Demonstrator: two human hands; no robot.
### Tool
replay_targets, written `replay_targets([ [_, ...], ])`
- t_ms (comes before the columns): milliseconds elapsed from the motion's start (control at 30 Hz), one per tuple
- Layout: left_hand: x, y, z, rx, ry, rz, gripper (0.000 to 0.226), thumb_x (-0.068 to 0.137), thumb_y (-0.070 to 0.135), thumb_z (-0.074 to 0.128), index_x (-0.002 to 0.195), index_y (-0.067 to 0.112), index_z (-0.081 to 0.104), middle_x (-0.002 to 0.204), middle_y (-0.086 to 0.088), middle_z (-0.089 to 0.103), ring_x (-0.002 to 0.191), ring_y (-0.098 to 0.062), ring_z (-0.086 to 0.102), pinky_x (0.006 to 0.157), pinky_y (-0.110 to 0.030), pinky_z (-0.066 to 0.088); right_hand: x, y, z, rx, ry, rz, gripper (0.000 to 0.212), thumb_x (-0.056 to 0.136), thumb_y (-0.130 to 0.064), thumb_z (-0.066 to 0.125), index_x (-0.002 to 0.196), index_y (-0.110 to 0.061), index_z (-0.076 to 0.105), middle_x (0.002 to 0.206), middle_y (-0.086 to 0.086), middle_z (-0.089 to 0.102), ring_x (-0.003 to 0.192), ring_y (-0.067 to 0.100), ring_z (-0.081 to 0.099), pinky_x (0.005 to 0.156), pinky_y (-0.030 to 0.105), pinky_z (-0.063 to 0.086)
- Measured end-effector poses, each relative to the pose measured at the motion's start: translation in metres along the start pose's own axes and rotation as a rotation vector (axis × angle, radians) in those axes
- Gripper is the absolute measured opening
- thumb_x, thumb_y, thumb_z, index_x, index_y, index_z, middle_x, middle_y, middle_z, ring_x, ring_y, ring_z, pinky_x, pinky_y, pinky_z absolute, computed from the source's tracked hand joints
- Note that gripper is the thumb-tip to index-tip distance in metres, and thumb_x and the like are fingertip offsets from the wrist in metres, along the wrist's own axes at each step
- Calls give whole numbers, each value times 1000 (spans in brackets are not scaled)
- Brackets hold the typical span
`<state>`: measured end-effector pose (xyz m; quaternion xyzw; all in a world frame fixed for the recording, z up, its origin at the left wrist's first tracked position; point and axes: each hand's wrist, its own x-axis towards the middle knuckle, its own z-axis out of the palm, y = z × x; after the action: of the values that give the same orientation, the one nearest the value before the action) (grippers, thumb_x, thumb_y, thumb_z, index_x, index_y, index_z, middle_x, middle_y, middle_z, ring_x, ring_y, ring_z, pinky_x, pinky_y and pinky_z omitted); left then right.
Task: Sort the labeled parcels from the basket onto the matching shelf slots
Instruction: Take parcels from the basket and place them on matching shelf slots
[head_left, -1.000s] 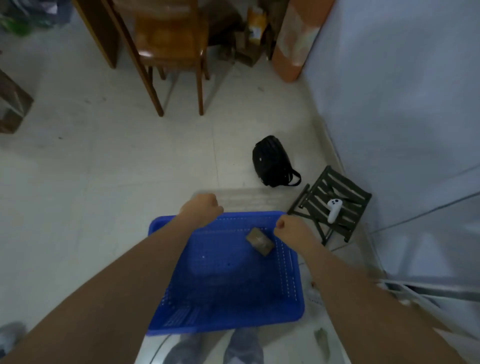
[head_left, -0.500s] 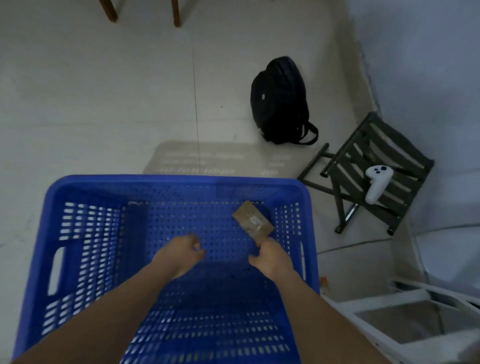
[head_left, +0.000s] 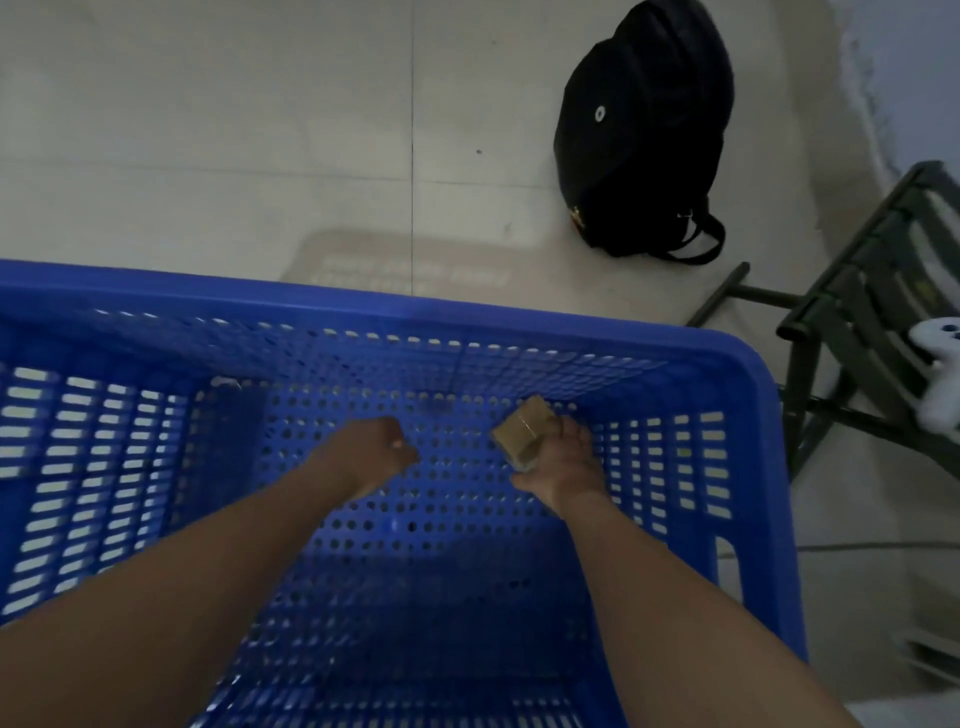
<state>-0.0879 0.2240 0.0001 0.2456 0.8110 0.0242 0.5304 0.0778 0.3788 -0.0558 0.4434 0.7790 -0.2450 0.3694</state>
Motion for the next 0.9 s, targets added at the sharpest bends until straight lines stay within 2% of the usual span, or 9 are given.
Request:
replay_targets([
  [133,17,-4,-5,-18,18,-1,35,97,37,45,118,10,52,97,-10,54,78,-24,53,75,-35,46,18,-2,5,-31,-66,40,120,75,-50,72,150,-16,-15,159,2,-9,146,27,-3,113,50,28],
  [267,27,-8,-5,-17,13,-25,36,98,37,44,121,10,53,110,-12,57,76,-24,53,77,-37,49,23,-6,6,-17,-53,47,121,76,-41,75,148,-13,-18,158,9,-11,146,32,-1,114,50,21],
  [333,29,-11,-2,-13,14,-27,38,98,38,44,122,10,53,104,-11,57,77,-24,54,81,-39,50,22,-6,11,-18,-36,60,121,77,-39,75,147,-16,-21,158,9,-13,145,35,1,114,51,20],
  [400,29,-13,0,20,16,-16,40,97,40,44,124,12,51,105,-10,58,82,-24,55,79,-38,48,21,-4,18,-16,-18,80,118,80,-37,72,146,-20,-25,158,12,-8,143,40,9,112,54,24],
  [467,26,-12,2,50,6,-9,41,97,42,43,126,13,49,113,-12,58,83,-23,53,74,-34,42,21,-2,25,-7,-2,110,114,83,-37,69,145,-24,-26,154,18,7,136,42,22,107,54,32],
  [533,23,-11,0,48,0,-2,41,97,42,42,126,13,49,110,-11,57,82,-22,51,73,-33,39,16,-1,27,19,-1,129,114,83,-37,68,145,-24,-26,151,17,13,133,41,27,104,52,37],
  [700,8,-6,-6,-5,19,20,37,96,42,44,115,11,52,90,-7,55,77,-22,52,70,-33,41,-6,2,11,-32,-51,92,117,77,-44,72,149,-14,-15,155,10,6,142,36,15,110,49,33],
  [800,-9,2,-9,1,13,9,34,97,42,44,111,12,51,79,-7,53,67,-20,48,64,-32,40,-24,-2,-6,-48,-64,25,114,74,-47,72,149,-12,-6,152,10,14,139,34,22,106,49,37],
  [900,-34,5,-7,-68,11,-12,31,97,40,45,103,11,53,84,-12,55,69,-23,48,65,-35,41,-48,-9,-21,-47,-69,-29,111,75,-48,70,149,-12,-4,151,8,14,139,33,19,105,49,39],
])
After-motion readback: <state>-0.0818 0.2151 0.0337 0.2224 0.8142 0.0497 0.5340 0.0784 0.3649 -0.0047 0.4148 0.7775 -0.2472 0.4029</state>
